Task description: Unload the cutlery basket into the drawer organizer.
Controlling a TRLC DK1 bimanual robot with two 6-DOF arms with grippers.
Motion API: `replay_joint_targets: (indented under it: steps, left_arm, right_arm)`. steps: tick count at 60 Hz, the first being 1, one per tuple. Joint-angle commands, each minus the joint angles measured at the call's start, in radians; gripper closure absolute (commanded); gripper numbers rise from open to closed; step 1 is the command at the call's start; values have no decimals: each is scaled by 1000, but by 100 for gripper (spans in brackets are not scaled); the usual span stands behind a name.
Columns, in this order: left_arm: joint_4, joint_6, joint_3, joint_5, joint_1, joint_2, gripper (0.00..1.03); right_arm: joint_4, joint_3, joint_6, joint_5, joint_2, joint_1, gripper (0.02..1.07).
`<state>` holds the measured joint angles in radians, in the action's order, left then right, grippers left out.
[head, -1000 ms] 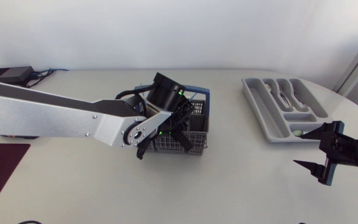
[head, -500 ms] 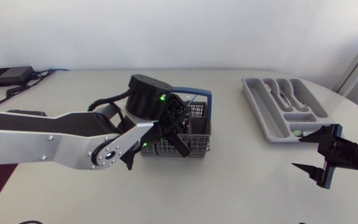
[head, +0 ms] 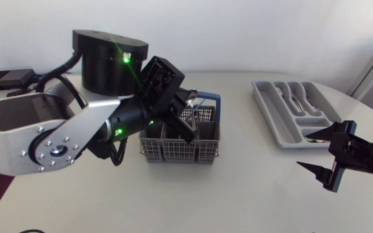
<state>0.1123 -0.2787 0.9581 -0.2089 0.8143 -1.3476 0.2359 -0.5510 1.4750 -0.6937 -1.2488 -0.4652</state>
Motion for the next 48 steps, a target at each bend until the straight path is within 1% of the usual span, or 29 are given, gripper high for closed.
replay_joint_targets:
  steps: [1,8,19,28,35,43,48]
  left_arm:
    - [-31,65,67,28,6,19,100]
    - [-72,116,110,57,19,-4,100]
    - [-129,142,197,59,52,-70,100]
    - [-180,188,291,52,52,-145,100]
    - [-220,225,361,39,48,-212,100]
    - [-258,271,421,31,48,-268,100]
    - [-270,302,446,29,52,-289,100]
  right_arm:
    - [11,42,-107,-15,55,50,8]
    - [5,46,-239,-15,120,125,8]
    - [-6,29,-481,5,235,267,9]
    - [-18,-4,-685,85,273,427,9]
    - [-30,-40,-815,141,265,540,12]
    - [-69,-78,-918,230,242,642,12]
    - [-83,-109,-969,260,221,682,16]
